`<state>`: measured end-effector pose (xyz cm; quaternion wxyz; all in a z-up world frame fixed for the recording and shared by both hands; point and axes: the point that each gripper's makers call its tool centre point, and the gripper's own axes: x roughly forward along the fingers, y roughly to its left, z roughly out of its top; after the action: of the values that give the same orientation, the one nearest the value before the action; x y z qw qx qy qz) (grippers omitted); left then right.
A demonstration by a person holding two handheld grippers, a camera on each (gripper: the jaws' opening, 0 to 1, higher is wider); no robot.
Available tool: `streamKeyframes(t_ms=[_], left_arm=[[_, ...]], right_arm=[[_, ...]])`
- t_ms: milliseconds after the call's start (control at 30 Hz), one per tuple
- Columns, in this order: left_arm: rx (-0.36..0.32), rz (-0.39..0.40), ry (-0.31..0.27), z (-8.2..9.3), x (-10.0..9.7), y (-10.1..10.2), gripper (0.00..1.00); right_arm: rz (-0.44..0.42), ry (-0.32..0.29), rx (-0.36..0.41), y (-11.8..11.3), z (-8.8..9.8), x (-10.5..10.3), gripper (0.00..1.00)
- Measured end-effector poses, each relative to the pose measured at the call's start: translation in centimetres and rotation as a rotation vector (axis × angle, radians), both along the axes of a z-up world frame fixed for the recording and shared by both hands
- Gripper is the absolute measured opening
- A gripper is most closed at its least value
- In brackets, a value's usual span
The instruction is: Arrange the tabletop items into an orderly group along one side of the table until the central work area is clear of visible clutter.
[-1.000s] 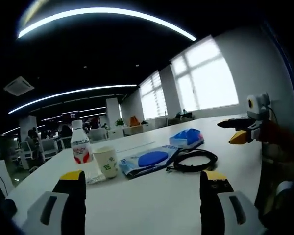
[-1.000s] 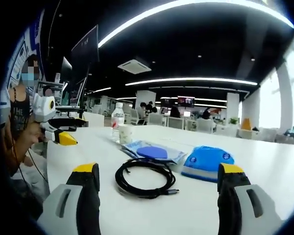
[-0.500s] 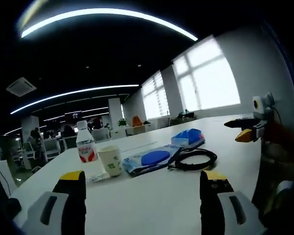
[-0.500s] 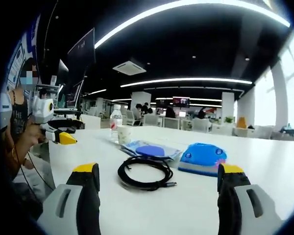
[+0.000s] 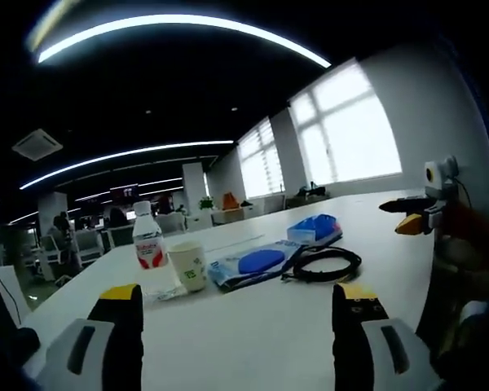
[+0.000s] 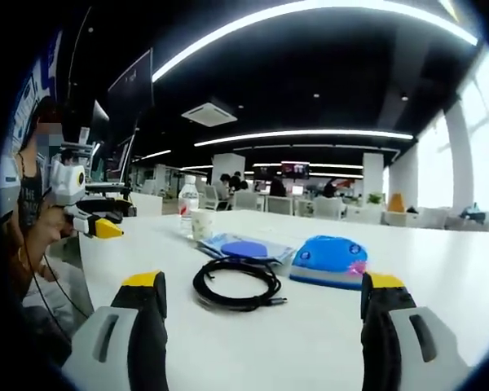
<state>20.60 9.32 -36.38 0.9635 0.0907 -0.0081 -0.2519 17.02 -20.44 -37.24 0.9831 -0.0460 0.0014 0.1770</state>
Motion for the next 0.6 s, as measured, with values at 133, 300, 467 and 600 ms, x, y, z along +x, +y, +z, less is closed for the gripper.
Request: streamKeyframes(t_ms=[133, 300, 467, 600], left_arm=[[0.0, 0.008, 0.004, -0.1, 0.0, 0.2, 0.96], [0.001, 0.013, 0.006, -0.3, 0.1, 0.4, 0.96], [0.012, 0.014, 0.017, -0.4, 0.0, 0.6, 0.96], [-0.001, 0.022, 0.004, 0.2, -0.1, 1.0, 0.96]], right_arm=[[-0.001, 0.013, -0.007, -0.1, -0.4, 0.1, 0.97], [-0.001, 0.014, 0.0, 0.0, -0.5, 0.0, 0.97], [-0.006, 0.02, -0.008, -0.2, -0.8, 0.0, 0.96], [-0.009, 0.032, -0.006, -0.4, -1.2, 0.1, 0.96]])
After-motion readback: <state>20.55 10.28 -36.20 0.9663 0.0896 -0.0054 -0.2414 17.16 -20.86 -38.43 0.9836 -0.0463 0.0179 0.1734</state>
